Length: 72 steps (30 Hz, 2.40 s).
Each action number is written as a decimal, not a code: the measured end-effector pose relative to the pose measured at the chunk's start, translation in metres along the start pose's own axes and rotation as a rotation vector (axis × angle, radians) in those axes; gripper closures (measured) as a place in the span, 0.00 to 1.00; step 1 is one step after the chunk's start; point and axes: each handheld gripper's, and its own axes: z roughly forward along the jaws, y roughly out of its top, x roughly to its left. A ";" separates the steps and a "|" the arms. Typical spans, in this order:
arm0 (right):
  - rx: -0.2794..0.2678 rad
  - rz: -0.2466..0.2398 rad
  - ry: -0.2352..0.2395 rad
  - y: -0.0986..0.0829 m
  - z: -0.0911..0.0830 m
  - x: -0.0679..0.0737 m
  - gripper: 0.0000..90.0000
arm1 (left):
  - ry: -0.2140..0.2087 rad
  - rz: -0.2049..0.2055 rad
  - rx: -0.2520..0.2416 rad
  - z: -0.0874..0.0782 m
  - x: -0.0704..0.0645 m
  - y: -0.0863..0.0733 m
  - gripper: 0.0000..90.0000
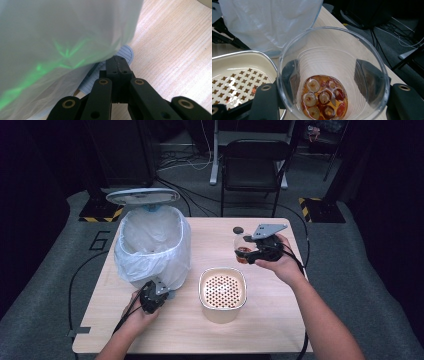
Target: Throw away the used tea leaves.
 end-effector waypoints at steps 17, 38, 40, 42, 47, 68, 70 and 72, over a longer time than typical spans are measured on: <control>-0.167 -0.326 0.090 0.013 0.015 0.025 0.41 | 0.011 0.002 0.005 0.000 -0.001 0.000 1.00; -0.094 -0.891 -0.179 -0.001 0.015 0.086 0.43 | 0.012 0.003 -0.002 0.000 -0.001 0.000 1.00; -0.071 -0.939 -0.206 -0.004 0.016 0.087 0.43 | 0.012 0.003 -0.002 0.000 -0.001 0.000 1.00; -0.060 -0.963 -0.214 -0.005 0.017 0.088 0.43 | 0.013 0.004 -0.002 0.000 -0.001 0.000 1.00; -0.016 -1.079 -0.266 -0.012 0.018 0.094 0.43 | 0.013 0.004 -0.002 0.000 -0.001 0.000 1.00; 0.092 -1.609 -0.481 -0.025 0.028 0.123 0.44 | 0.012 0.010 -0.004 0.000 -0.002 0.000 1.00; 0.094 -1.686 -0.549 -0.030 0.028 0.125 0.44 | 0.013 0.007 -0.004 0.001 -0.002 0.000 1.00; 0.124 -1.691 -0.532 -0.035 0.030 0.125 0.44 | 0.015 0.006 -0.005 0.001 -0.002 0.000 1.00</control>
